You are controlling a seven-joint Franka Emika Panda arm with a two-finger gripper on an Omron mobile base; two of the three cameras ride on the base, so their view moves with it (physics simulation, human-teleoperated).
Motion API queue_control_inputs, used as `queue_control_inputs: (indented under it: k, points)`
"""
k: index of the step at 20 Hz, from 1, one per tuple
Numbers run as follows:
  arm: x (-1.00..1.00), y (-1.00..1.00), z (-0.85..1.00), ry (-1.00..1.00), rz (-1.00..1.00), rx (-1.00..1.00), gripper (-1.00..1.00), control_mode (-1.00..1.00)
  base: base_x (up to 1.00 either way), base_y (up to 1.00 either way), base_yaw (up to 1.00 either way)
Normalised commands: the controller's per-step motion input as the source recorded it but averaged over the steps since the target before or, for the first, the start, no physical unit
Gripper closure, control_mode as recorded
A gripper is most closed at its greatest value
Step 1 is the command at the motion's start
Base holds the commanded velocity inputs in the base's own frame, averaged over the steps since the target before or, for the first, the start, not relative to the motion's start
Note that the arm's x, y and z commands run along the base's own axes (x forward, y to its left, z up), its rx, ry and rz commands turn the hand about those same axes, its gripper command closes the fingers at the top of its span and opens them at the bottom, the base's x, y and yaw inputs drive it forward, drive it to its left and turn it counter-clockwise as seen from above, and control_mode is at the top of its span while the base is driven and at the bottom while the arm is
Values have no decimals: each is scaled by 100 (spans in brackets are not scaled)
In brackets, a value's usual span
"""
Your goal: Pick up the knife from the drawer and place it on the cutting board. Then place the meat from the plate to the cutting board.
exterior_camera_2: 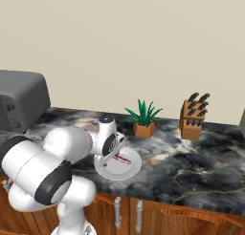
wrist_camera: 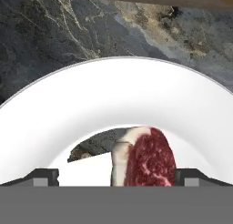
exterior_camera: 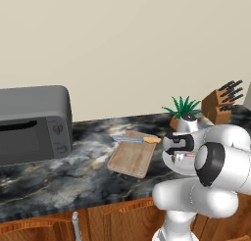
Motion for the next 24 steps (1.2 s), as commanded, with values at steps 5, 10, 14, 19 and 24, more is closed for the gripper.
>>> queue_control_inputs:
  k: [5,10,14,19,24]
  points:
    - [14,0,-17,0,0,0,-100,-100,0,0,0]
    - [4,0,-17,0,0,0,-100,-100,0,0,0]
    - [1,0,-20,0,0,0,100,-100,0,0,0]
    - [1,0,-4,0,0,0,100,-100,0,0,0]
    - [-22,3,4,-6,0,0,100,-100,0,0,0]
